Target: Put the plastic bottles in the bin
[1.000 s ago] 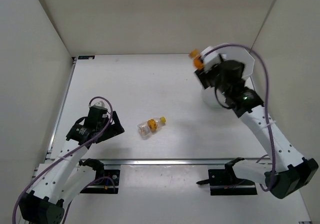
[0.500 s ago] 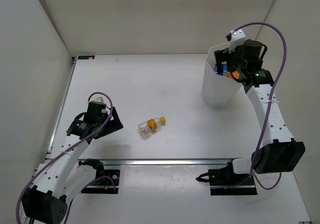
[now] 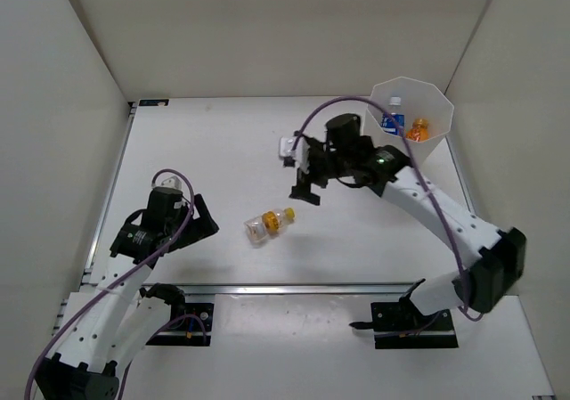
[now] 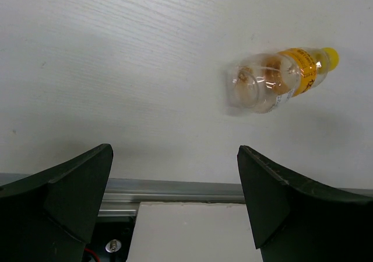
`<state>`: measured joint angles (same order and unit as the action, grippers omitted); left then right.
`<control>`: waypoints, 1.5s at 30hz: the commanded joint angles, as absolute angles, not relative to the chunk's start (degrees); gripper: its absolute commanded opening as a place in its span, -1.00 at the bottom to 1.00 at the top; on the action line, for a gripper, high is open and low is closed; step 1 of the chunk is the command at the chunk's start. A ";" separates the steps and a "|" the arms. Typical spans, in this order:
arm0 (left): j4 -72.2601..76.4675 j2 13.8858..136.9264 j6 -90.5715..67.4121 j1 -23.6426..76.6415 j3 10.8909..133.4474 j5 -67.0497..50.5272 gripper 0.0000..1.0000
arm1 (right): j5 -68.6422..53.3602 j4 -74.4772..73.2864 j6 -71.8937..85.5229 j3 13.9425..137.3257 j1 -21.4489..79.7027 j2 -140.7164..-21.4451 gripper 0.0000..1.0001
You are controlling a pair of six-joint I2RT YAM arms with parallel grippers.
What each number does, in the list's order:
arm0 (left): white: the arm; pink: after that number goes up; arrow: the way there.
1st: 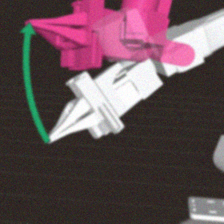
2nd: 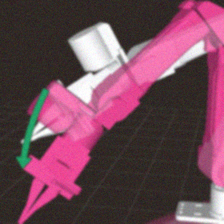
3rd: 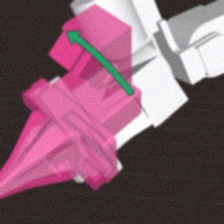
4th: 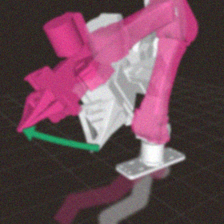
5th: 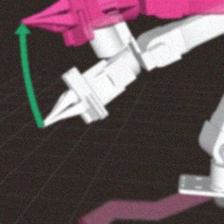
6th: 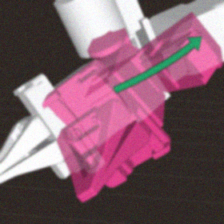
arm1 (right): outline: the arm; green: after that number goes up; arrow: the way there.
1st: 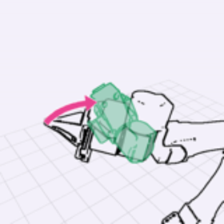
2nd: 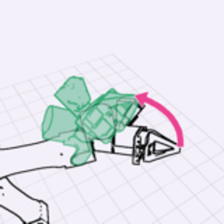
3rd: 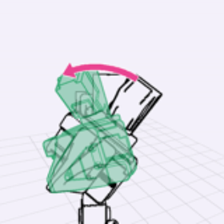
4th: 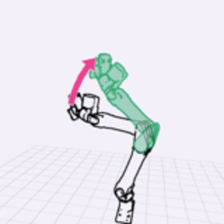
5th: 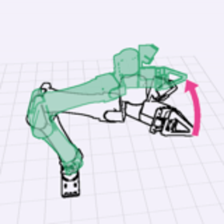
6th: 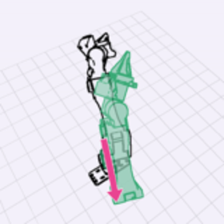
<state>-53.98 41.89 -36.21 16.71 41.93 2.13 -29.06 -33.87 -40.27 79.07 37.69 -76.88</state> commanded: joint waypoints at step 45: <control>-57.48 43.77 -34.72 16.26 47.81 6.59 0.97 | -23.38 -0.27 -13.29 83.31 11.29 -78.75 -0.09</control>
